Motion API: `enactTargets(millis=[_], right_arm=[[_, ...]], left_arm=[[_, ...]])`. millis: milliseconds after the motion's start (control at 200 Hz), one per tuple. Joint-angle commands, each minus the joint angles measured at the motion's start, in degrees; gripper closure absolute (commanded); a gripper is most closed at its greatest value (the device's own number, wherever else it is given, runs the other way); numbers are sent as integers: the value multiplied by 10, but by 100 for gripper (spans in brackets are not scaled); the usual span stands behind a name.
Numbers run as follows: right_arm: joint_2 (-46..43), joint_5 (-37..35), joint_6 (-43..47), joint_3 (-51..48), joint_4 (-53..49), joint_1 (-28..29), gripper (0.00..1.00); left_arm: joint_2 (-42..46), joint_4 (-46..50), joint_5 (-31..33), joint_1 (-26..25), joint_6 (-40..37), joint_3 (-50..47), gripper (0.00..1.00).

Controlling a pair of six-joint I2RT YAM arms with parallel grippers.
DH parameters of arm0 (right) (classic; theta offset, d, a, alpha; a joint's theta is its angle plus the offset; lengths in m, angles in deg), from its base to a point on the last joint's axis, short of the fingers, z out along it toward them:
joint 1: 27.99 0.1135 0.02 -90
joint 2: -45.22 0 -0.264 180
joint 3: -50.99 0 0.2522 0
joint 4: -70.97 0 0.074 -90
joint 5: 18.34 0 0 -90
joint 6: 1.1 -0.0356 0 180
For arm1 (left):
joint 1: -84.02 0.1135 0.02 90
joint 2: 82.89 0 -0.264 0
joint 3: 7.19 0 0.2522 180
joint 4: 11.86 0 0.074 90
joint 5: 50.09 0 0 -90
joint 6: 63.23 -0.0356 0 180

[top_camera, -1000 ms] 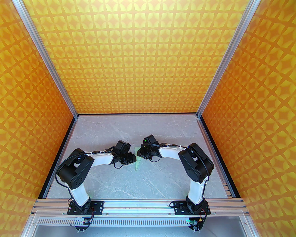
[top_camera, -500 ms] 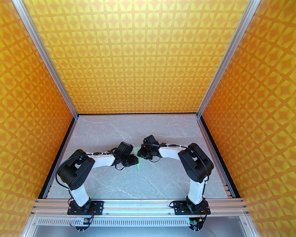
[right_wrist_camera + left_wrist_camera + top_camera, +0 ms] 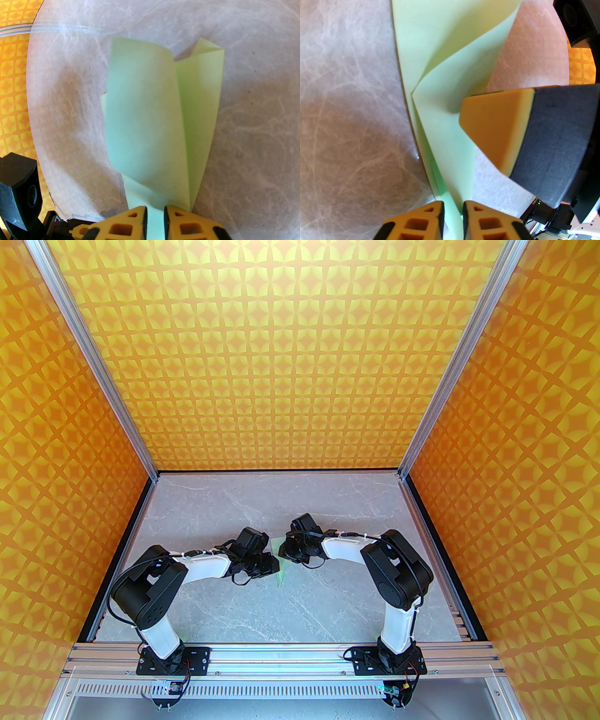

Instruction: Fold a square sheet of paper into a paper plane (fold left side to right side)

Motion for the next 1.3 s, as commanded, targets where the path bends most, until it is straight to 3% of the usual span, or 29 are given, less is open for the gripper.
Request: enactTargets(millis=[0, 240, 705, 1295], right_arm=[[3, -13, 9, 5, -14, -3, 80], [1, -14, 8, 3, -15, -3, 80], [-3, -14, 5, 2, -11, -3, 80], [-4, -14, 4, -2, -10, -3, 79]], left_arm=[[17, 18, -8, 28, -18, 14, 71], [-7, 38, -9, 60, -58, 58, 70], [-79, 43, -30, 60, -71, 104, 76], [-90, -36, -69, 60, -7, 71, 79]])
